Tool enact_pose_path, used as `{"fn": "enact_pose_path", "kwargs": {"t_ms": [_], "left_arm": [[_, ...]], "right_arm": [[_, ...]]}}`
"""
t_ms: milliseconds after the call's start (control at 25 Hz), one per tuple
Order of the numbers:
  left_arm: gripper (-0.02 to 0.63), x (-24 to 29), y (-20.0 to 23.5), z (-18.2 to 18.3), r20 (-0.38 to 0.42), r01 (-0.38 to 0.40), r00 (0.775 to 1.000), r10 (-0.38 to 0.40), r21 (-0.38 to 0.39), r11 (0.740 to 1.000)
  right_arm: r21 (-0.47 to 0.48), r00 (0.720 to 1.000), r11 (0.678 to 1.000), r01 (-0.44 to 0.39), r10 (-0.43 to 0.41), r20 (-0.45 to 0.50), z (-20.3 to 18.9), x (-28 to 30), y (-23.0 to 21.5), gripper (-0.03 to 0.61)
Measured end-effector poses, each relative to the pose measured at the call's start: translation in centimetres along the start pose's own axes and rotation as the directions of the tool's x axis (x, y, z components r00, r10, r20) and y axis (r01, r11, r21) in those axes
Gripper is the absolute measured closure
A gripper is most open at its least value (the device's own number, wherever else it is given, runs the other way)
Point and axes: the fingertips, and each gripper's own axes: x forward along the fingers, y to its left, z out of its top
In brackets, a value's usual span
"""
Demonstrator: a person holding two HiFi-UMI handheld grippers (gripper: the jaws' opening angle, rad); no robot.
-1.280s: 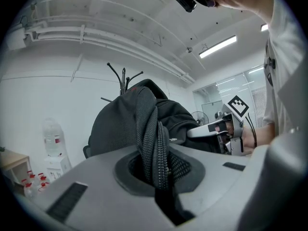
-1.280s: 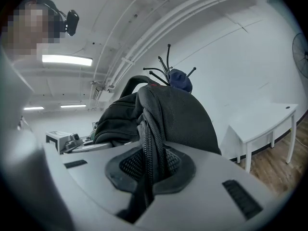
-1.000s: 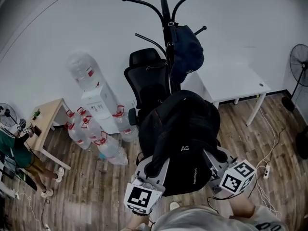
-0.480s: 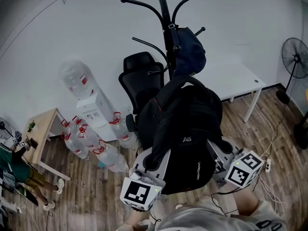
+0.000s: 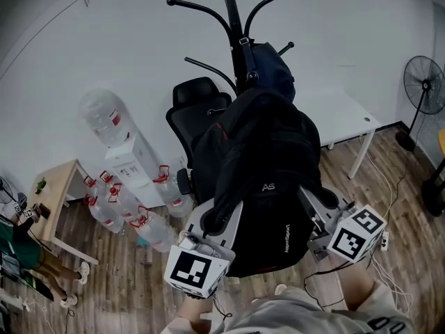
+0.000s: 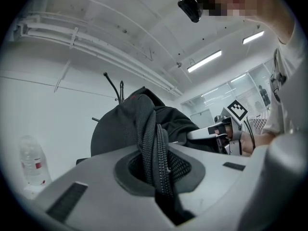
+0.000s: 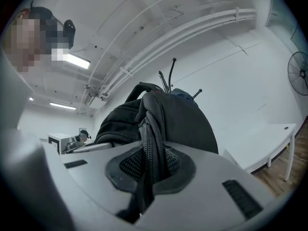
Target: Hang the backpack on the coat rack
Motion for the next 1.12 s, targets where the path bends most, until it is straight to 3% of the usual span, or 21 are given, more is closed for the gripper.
{"fn": "enact_pose_path", "kwargs": {"t_ms": [640,1120], "left_arm": [[0.58,4.8,4.0,1.8,0.003,-0.065,0.998,0.065,0.028,0.998],[0.58,6.9,6.4,-1.9,-0.054,-0.111,0.992,0.11,-0.006,0.994]], "right_arm": [[0.004,0.998,0.998,-0.063,0.063,0.021,3.4,4.4,-3.5,0.548],[0.052,0.999,0.998,-0.039,0.04,-0.017,1.0,7.2,-5.8,0.548]]}}
